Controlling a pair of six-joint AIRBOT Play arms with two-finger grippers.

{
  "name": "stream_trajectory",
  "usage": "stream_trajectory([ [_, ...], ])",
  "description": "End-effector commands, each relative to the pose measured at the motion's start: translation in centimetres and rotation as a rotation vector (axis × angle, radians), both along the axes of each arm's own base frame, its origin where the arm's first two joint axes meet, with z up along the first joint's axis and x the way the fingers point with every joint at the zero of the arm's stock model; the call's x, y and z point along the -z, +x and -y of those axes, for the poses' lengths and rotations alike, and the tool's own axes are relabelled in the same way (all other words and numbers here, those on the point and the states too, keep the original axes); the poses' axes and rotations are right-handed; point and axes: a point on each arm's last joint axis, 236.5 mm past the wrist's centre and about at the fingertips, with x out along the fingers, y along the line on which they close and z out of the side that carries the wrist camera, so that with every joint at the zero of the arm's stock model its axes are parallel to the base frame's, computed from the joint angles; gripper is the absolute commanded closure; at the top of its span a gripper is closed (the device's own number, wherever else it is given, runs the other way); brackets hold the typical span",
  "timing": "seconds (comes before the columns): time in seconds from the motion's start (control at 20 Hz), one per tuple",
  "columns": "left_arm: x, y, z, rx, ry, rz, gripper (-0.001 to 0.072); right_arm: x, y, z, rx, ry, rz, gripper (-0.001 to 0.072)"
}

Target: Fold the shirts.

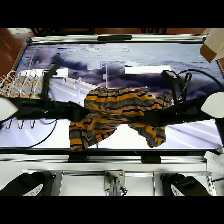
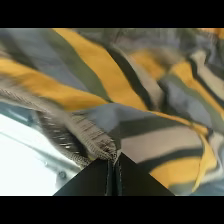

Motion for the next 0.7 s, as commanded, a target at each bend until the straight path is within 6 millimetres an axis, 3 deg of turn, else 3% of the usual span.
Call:
stream_trajectory([
  [0.0, -0.2, -5.1, -1.8, 0.042, 0.043, -0.122, 0.0658, 1.3, -1.3, 0.1, -0.003, -0.164, 0.011, 0.0664],
  [0.15, 3.7, -6.4, -1.9, 0.035, 0.101, -0.228, 0.0659, 2.1, -1.1, 0.2, 0.03, -0.336, 0.133, 0.0664],
  [0.35, 10.2, -6.8, -2.0, -0.009, 0.138, -0.306, 0.0658, 2.1, -1.4, -3.7, 0.005, -0.249, 0.186, 0.0664],
  [0.55, 10.2, -6.0, -1.8, -0.012, 0.126, -0.262, 0.0637, 2.3, -1.3, -5.6, -0.012, -0.192, 0.182, 0.0664],
  [0.6, 10.3, -6.0, -1.8, -0.007, 0.128, -0.258, 0.0533, 2.2, -1.2, -5.9, -0.012, -0.18, 0.187, 0.0664],
  [0.65, 10.3, -6.0, -1.8, -0.006, 0.13, -0.26, 0.0375, 2.2, -1.3, -6.0, -0.013, -0.176, 0.185, 0.0664],
])
